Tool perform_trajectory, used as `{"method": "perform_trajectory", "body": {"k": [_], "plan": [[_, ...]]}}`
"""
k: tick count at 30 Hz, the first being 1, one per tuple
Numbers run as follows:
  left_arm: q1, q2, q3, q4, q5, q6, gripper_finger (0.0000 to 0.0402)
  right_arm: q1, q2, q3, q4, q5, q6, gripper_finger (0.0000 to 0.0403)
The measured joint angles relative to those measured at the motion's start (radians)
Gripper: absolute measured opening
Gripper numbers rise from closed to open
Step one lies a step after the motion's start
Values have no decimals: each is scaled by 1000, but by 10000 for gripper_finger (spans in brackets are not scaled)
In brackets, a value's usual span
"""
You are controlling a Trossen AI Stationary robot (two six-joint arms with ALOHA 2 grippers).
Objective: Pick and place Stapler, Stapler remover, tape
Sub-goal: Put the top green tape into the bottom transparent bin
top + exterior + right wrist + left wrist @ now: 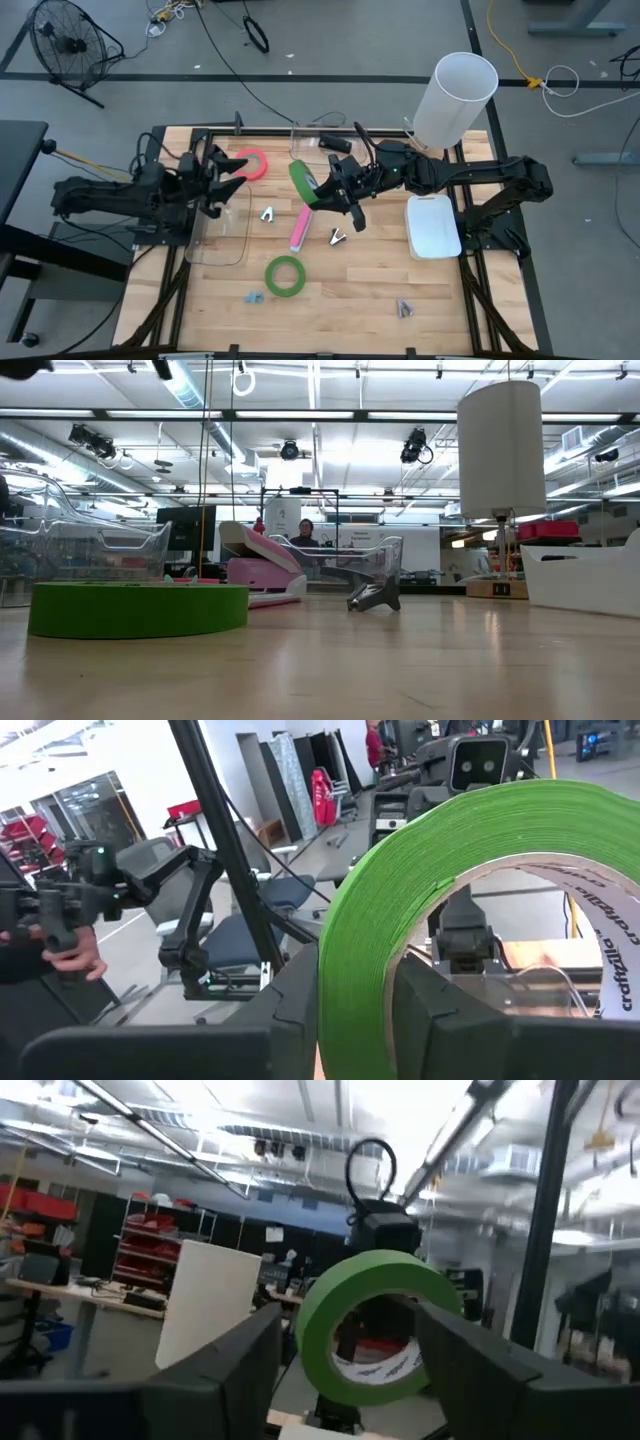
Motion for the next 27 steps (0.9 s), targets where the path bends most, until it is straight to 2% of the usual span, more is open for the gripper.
{"method": "perform_trajectory", "body": {"k": [5, 14, 19, 27], "plan": [[-1, 156, 134, -3, 29, 84, 256, 1, 0, 0, 6, 0, 0, 76], [6, 362, 318, -92, 6, 188, 246, 1, 0, 0, 12, 0, 0, 76], [6, 442, 379, -130, 6, 231, 245, 1, 0, 0, 17, 3, -1, 76], [0, 502, 432, -137, -11, 350, 245, 1, -6, 1, 33, 5, -1, 75]]}}
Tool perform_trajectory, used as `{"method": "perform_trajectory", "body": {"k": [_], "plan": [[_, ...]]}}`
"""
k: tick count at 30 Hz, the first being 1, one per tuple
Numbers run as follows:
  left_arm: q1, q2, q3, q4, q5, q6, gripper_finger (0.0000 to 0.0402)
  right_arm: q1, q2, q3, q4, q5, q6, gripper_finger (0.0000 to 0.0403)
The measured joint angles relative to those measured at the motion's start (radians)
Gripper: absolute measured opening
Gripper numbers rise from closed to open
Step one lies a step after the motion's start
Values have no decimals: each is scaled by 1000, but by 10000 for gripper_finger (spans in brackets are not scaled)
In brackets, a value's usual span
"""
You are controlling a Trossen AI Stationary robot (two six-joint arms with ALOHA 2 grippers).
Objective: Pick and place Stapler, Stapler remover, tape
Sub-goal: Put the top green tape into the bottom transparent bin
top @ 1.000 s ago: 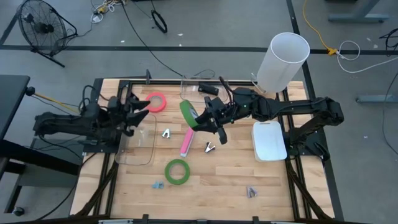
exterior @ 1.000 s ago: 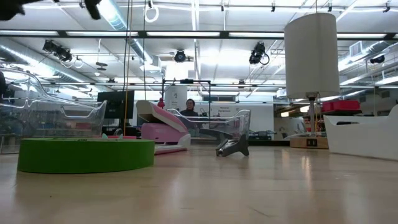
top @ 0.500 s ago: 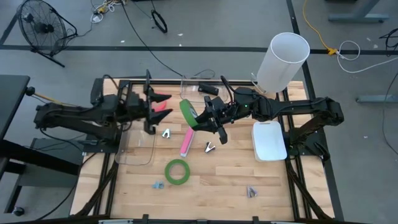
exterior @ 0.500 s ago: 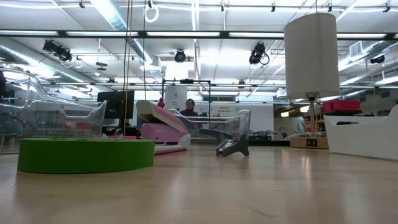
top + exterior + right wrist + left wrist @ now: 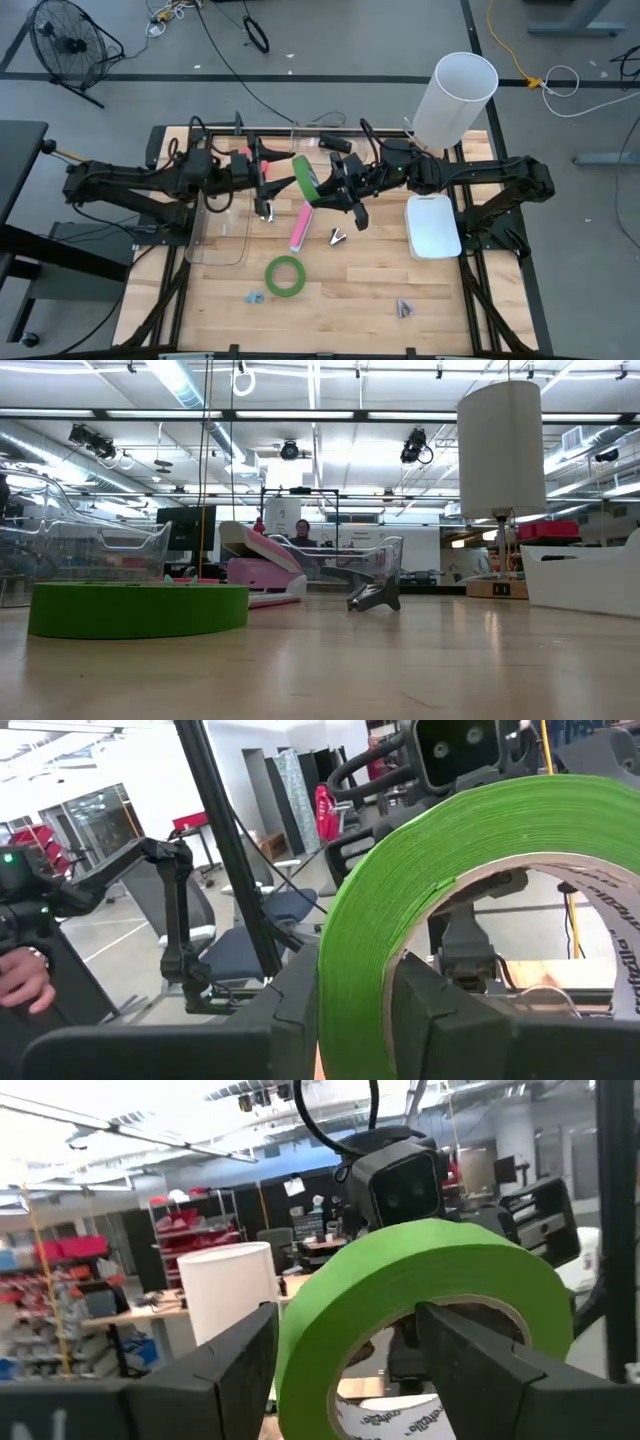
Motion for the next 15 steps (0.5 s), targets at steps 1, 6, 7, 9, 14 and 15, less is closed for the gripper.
{"method": "perform_trajectory", "body": {"k": [1, 6, 7, 9, 14, 15], "plan": [[-2, 2, 0, -4, -5, 22, 245, 0, 0, 0, 5, 9, 0, 75], [-23, 10, -6, -82, -88, 90, 245, 1, 9, -2, 18, 22, 1, 74], [-27, 1, -6, -77, -110, 95, 245, 1, 6, -1, 27, 22, 0, 74], [-32, -29, -4, -65, -126, 104, 245, 0, 5, 0, 38, 24, 0, 74], [-31, -64, -4, -80, -133, 118, 245, -2, 6, 0, 64, 27, -3, 74], [-31, -72, -3, -81, -133, 118, 245, -3, 6, 0, 69, 27, -3, 74]]}}
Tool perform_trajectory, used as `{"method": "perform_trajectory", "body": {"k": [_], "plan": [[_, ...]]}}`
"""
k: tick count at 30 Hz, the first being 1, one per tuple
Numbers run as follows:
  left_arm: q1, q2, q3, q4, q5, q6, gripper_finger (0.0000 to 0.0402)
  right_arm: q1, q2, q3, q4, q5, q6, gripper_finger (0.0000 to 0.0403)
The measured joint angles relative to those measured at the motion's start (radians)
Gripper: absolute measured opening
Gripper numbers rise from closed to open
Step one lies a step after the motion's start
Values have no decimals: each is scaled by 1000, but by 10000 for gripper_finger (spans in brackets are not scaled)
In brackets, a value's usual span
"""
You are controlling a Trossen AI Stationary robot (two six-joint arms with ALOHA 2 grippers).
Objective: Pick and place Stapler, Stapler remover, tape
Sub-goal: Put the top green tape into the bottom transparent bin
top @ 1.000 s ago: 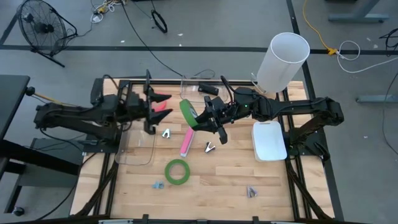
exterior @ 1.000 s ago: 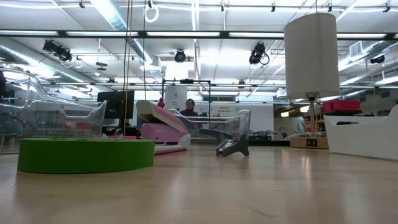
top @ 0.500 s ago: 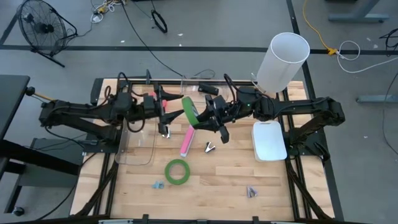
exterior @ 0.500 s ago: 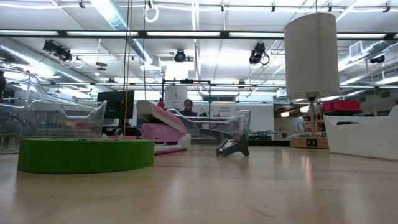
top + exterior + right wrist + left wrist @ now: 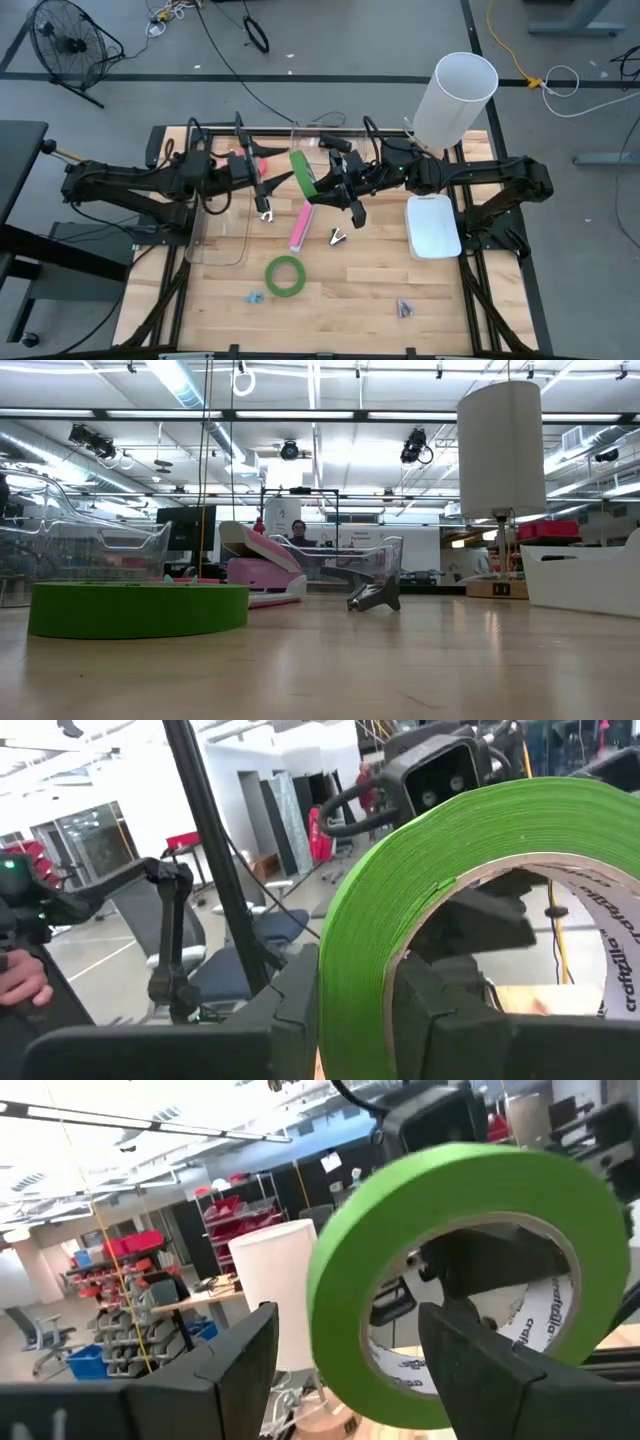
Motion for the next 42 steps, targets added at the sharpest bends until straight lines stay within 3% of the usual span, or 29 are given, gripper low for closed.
{"method": "perform_trajectory", "body": {"k": [13, 18, 21, 25, 42], "plan": [[-10, -46, 11, -82, -13, -4, 245, -6, -39, 0, 19, 39, -54, 74], [-10, -46, 151, -340, -6, -89, 245, -6, -73, 0, -3, 58, -77, 74], [-3, -45, 256, -523, 50, -186, 245, -6, -90, 0, -8, 58, -84, 74], [11, -51, 344, -632, 138, -268, 245, -6, -103, 0, -17, 58, -89, 71], [14, -18, 373, -631, 154, -342, 245, -4, -105, 0, -16, 84, -107, 71]]}}
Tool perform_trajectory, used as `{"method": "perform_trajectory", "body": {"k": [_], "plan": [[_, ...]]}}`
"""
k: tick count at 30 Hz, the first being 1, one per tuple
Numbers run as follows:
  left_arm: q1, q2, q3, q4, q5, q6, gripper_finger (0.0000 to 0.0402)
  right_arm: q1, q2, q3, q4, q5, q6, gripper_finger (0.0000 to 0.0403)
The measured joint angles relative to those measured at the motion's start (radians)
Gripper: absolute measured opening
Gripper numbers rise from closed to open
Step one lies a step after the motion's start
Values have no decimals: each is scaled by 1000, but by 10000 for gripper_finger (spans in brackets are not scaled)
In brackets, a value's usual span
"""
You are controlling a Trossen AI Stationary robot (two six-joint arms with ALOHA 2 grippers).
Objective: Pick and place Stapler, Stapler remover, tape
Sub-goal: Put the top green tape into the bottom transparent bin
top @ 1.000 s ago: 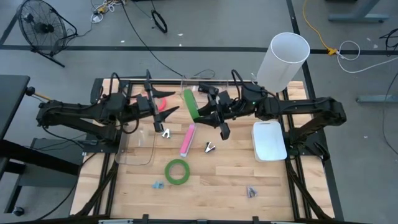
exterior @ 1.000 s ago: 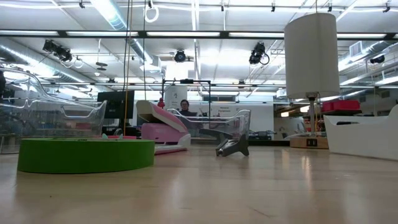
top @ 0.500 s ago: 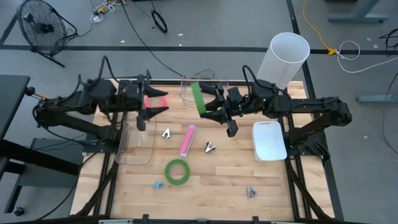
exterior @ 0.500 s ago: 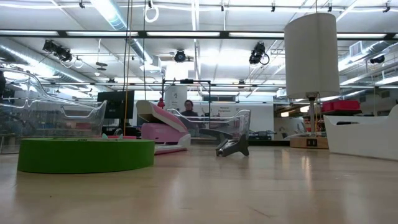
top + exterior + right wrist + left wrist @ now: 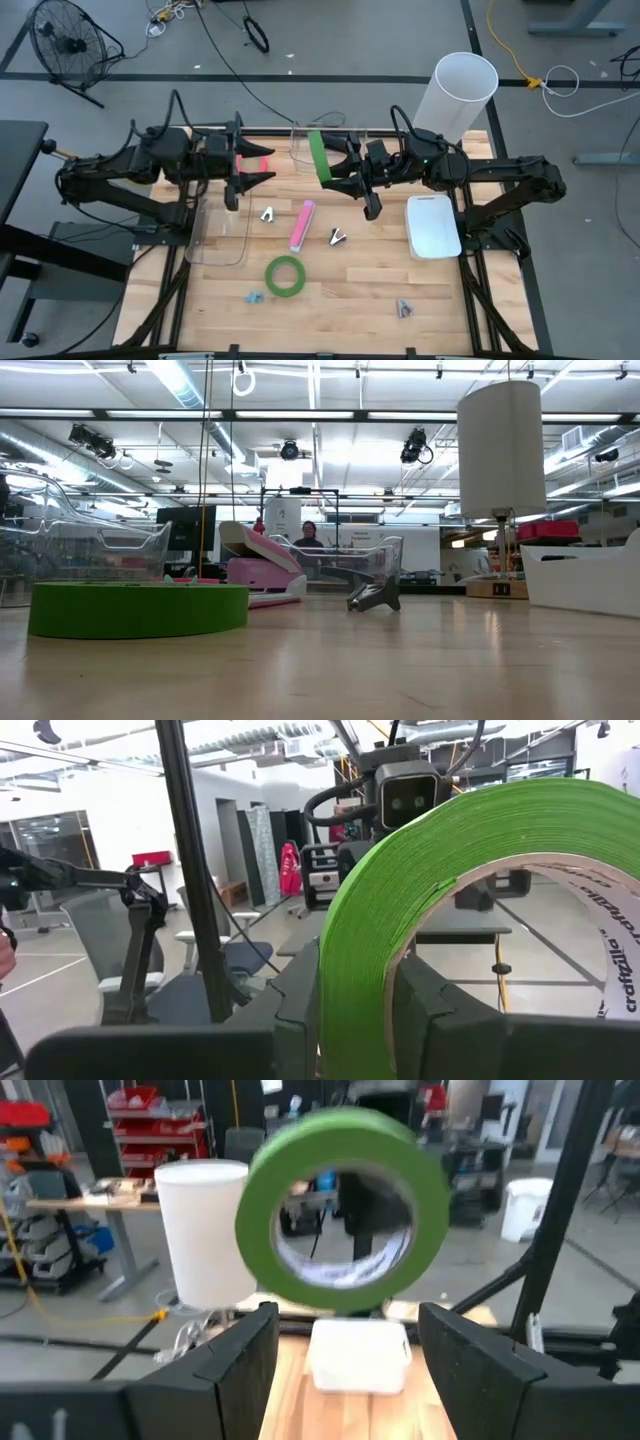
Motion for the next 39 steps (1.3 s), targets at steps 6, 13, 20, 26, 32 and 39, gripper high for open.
{"method": "perform_trajectory", "body": {"k": [6, 13, 20, 26, 32, 39], "plan": [[0, 56, -2, 44, -63, 0, 245, 0, 0, 0, 0, 0, -3, 71], [11, 112, -3, 93, -110, 8, 245, 0, 0, 0, -5, 0, -1, 72], [45, 154, 0, 143, -116, 0, 282, 0, 0, 0, -9, -2, 2, 73], [74, 163, -2, 155, -106, -11, 318, 0, 0, 0, -9, -3, 2, 73], [79, 174, -1, 231, -102, -22, 317, 0, 0, 0, -9, 0, -20, 73], [79, 189, -2, 316, -101, -21, 315, 0, 0, 0, -10, 0, -24, 73]]}}
